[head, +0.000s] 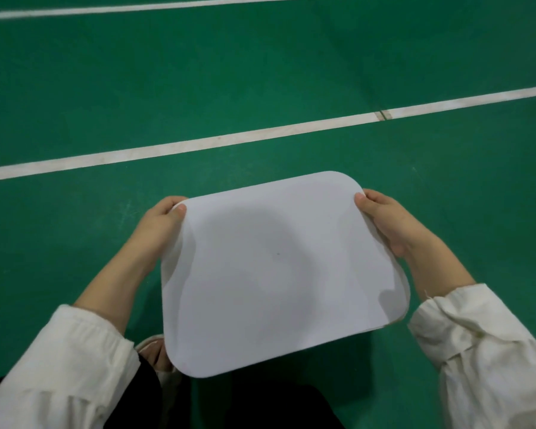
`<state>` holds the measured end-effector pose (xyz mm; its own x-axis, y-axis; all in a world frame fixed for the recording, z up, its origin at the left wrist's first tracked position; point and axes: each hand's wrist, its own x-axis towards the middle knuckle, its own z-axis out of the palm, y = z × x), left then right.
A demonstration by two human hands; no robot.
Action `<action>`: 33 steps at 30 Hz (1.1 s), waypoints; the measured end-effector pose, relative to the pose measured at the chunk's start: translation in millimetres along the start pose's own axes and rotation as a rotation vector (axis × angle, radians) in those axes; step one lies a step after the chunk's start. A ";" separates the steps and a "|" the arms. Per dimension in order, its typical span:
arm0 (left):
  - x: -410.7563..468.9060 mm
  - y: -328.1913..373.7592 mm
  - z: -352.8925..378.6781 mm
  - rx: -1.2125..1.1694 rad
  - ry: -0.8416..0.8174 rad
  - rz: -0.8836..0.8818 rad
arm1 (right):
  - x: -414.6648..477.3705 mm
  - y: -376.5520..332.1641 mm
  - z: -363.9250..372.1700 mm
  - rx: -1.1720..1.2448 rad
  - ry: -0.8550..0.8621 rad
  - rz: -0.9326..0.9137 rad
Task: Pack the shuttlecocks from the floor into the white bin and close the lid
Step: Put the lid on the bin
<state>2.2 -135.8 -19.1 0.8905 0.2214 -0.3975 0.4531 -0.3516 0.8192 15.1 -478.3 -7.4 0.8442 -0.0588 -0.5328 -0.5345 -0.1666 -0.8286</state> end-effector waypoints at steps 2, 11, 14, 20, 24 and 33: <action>2.7 7.4 -0.8 0.080 -0.002 0.010 | 4.9 -5.0 -3.4 -0.019 -0.010 0.041; 7.8 20.3 14.8 0.424 -0.003 0.143 | 24.6 -26.7 19.9 -0.038 0.061 -0.037; 7.6 20.2 13.4 0.272 -0.077 0.123 | 27.6 -26.9 15.8 -0.018 0.045 0.022; 9.9 19.4 8.0 0.089 -0.130 0.137 | 24.8 -27.6 12.3 -0.036 0.031 0.014; 11.5 16.9 0.1 -0.038 -0.078 0.121 | 17.8 -24.4 8.6 -0.012 0.040 -0.050; -20.9 -18.6 13.9 -0.384 0.083 -0.097 | 14.6 -13.1 15.3 -0.004 0.101 -0.079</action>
<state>-24.3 -146.5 -31.8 0.8311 0.3151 -0.4583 0.4721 0.0359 0.8808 33.8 -461.9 -6.9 0.8835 -0.1438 -0.4457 -0.4662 -0.1787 -0.8665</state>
